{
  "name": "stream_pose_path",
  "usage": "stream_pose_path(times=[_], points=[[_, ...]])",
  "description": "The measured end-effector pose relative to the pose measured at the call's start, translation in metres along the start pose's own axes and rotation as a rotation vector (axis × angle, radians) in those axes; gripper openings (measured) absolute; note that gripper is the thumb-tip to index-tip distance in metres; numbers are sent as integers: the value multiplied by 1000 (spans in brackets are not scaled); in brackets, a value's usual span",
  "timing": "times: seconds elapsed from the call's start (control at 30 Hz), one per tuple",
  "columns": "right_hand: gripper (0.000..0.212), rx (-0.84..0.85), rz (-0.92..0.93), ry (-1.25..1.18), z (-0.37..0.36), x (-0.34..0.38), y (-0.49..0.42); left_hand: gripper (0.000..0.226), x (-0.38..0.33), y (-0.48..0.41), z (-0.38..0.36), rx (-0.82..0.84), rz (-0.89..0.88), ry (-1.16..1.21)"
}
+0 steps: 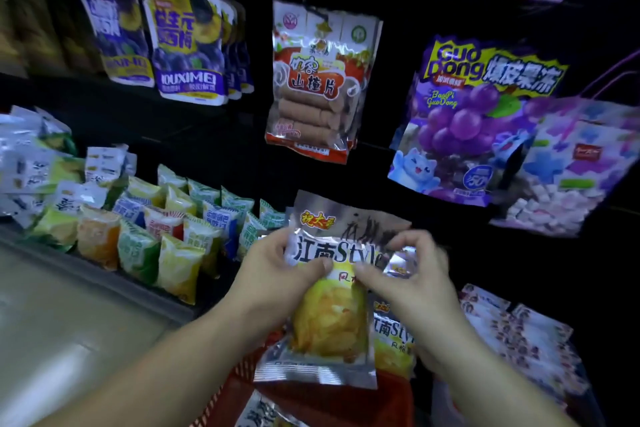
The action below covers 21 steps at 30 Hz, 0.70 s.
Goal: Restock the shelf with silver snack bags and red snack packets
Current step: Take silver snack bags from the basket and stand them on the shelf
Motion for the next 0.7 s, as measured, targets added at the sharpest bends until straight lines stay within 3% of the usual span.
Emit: stream_pose_path(times=[0.07,0.13,0.3,0.5,0.63,0.7], points=[[36,119,-181,-317,-19,-19,24,14,-3,15,1,-31,12,60],[39,128,-186,-447,-24,-24,32,18,-1,25,3,-67,34,102],[36,104,15,-247,-24,-17,27,30,8,22,12,-149,31,65],[34,14,39,-176,-22,-20,15,28,22,15,21,-311,34,60],[26,45,31,-189,-26,-21,10,17,20,15,12,-139,36,90],[28,114,2,-203,-30,-20,11,28,21,17,9,-105,67,55]])
Point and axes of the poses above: each hand's wrist, its own y-axis away from the middle knuckle, its own z-axis out of the back of the hand, x = y × z, the point moved 7 cm from there along -y, towards the middle knuckle, and after that the axes turned 6 degrees about -x, right-handed, at the moved point
